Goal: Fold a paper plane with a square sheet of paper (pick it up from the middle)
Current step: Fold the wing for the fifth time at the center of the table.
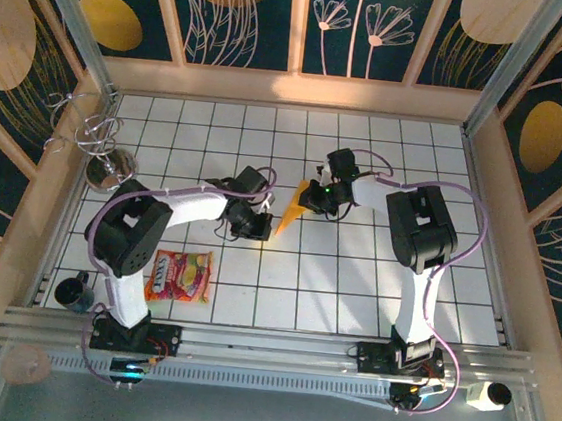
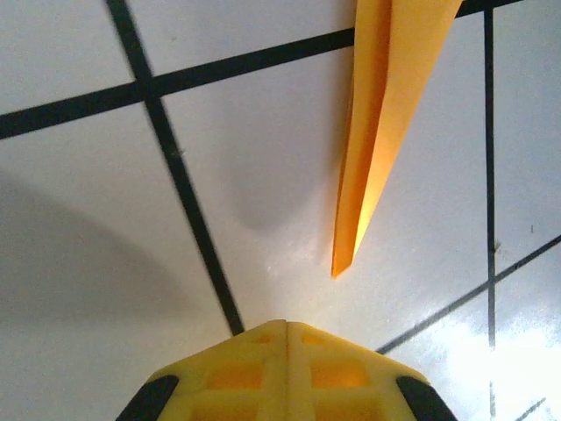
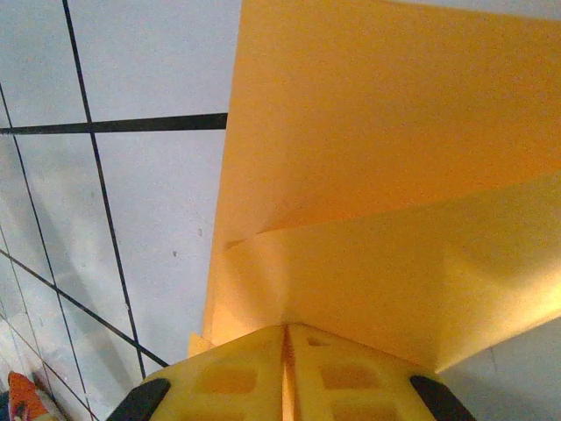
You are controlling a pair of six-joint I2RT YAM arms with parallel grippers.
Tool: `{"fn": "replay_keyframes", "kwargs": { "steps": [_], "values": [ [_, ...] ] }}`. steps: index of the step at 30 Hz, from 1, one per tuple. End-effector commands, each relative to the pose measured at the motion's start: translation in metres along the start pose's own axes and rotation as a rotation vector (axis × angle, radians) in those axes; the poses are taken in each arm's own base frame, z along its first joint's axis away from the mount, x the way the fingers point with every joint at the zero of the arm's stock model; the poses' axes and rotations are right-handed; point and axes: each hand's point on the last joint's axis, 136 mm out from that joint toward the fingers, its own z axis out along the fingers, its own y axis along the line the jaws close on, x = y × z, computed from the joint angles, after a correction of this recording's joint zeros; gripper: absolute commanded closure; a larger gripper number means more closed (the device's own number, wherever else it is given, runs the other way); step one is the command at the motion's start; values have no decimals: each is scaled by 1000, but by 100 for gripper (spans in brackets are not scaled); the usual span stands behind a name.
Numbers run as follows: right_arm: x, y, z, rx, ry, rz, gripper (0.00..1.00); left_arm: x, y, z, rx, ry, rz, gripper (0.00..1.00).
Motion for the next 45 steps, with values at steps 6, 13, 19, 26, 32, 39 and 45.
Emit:
{"fn": "replay_keyframes", "kwargs": {
  "steps": [6, 13, 19, 26, 32, 39, 45],
  "values": [
    [31, -7, 17, 80, 65, 77, 88, -45, -49, -21, 217, -147, -39, 94],
    [22, 9, 13, 26, 55, 72, 88, -58, -44, 0, 214, -156, -90, 97],
    [17, 22, 7, -8, 49, 26, 88, -64, -19, 15, 98, -173, -126, 99],
    [-7, 42, -9, -52, -5, -76, 88, -49, 5, 31, 29, -127, -176, 99],
    [-23, 27, -6, -11, -31, -98, 88, -40, 12, 36, 9, -98, -192, 99],
    [-39, 7, 6, 55, -36, -95, 88, -40, 10, 34, 10, -86, -180, 99],
    [-41, -13, 16, 125, -19, -74, 89, -43, 4, 28, 26, -93, -166, 99]
  ]
}}
